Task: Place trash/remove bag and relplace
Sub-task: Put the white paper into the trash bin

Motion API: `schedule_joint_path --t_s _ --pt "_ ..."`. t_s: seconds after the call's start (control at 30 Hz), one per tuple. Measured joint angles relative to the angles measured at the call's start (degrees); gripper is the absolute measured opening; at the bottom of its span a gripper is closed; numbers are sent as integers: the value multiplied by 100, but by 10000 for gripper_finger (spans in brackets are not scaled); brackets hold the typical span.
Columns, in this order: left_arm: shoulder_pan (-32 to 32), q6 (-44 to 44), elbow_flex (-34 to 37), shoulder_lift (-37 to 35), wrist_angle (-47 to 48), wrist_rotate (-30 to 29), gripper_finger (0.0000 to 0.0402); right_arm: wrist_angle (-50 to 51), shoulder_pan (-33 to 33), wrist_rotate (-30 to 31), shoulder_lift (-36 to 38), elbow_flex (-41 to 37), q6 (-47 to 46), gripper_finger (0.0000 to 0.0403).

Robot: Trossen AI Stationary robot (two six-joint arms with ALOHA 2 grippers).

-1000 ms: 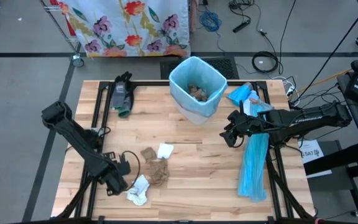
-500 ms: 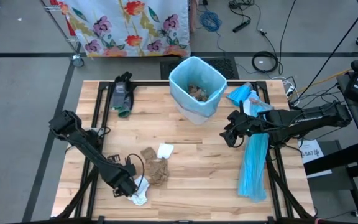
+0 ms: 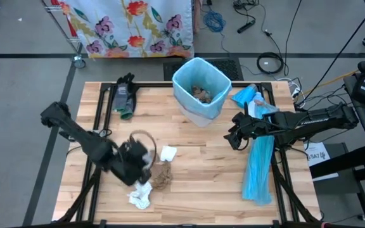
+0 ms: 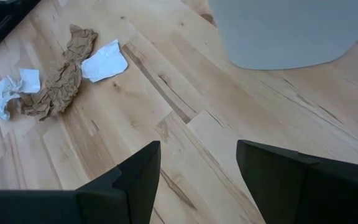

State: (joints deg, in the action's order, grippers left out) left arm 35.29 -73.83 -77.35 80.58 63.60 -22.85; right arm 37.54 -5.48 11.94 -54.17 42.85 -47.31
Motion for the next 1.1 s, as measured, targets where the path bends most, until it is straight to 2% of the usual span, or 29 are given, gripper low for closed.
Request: schedule_joint_path --t_s 0.07,0.17,0.37,0.47,0.7,0.83,1.1 --pt "-292 248 -386 -140 -10 -545 2 -1 0 0 0 0 0 203" --pt "-810 777 -911 -214 -61 -1065 2 0 0 0 0 0 0 203" --pt "-2037 2657 -1414 -89 -1537 -1095 1 -2 0 0 0 0 0 203" --pt "-2595 3181 -1489 32 -2228 -876 1 -2 0 0 0 0 0 203" --pt "-3740 3690 -1660 431 -3303 -63 0 -1 0 0 -2 0 0 203" --pt "-4295 3729 -1693 798 -3892 666 0 0 0 0 -2 0 0 203" --pt "-5011 3713 -1693 1292 -4473 1707 0 0 0 0 0 0 0 203"
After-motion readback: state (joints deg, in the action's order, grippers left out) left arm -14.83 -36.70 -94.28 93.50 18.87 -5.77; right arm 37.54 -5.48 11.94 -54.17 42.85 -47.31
